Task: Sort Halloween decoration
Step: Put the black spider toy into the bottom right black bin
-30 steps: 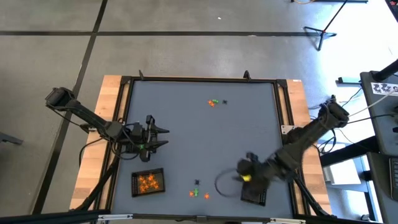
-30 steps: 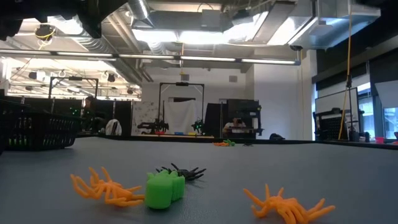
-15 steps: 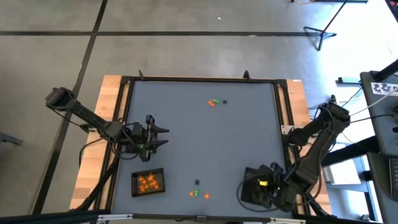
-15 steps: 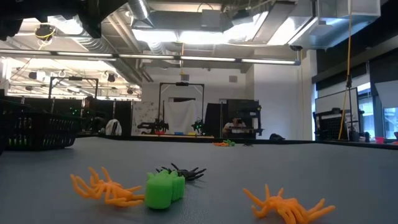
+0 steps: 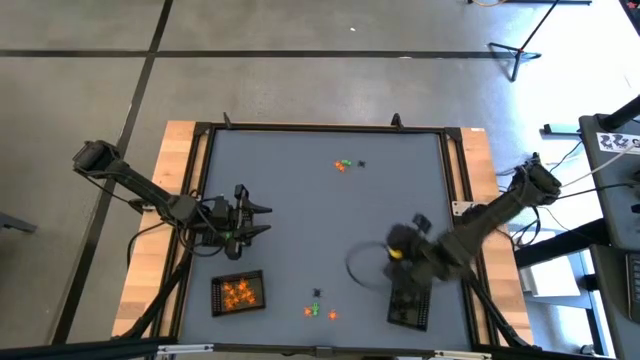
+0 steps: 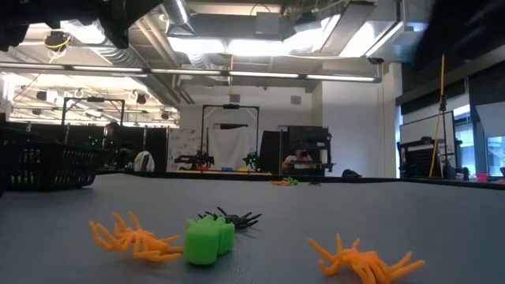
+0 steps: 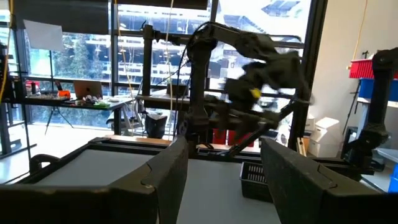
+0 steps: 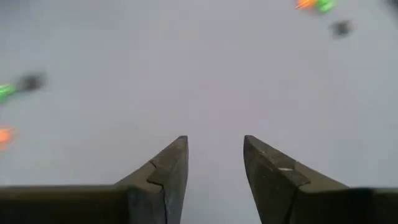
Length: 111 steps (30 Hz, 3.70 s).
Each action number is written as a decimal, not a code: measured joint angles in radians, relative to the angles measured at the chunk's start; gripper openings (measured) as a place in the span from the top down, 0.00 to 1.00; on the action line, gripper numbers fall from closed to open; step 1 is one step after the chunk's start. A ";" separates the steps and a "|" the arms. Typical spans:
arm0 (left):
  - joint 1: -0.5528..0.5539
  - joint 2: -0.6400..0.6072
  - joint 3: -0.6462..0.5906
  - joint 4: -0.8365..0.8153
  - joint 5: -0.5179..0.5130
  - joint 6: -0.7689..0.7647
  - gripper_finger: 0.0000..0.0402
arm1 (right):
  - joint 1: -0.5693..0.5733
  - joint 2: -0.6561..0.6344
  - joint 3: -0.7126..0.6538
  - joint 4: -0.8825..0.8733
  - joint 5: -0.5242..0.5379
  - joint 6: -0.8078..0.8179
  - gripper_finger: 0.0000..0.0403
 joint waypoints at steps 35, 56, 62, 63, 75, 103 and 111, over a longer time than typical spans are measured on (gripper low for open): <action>0.000 0.000 0.000 -0.130 0.005 0.008 0.52 | -1.144 0.449 0.000 0.551 -0.497 -0.881 0.62; 0.000 0.000 -0.001 -0.130 0.005 0.009 0.52 | -1.114 0.403 -0.005 0.456 -0.524 -0.918 0.99; 0.000 0.000 -0.001 -0.130 0.005 0.009 0.52 | -1.041 0.323 -0.003 0.419 -0.500 -0.907 1.00; 0.000 0.000 -0.001 -0.130 0.005 0.009 0.52 | -1.026 0.309 -0.003 0.411 -0.489 -0.901 1.00; 0.000 0.000 -0.001 -0.127 0.005 0.006 0.52 | -0.962 0.286 -0.001 0.431 -0.425 -0.840 0.91; 0.000 0.000 -0.001 -0.127 0.005 0.008 0.52 | -1.063 0.421 -0.001 0.446 -0.515 -0.848 0.98; 0.000 0.000 -0.001 -0.127 0.005 0.008 0.52 | -1.038 0.314 -0.002 0.344 -0.515 -0.846 0.99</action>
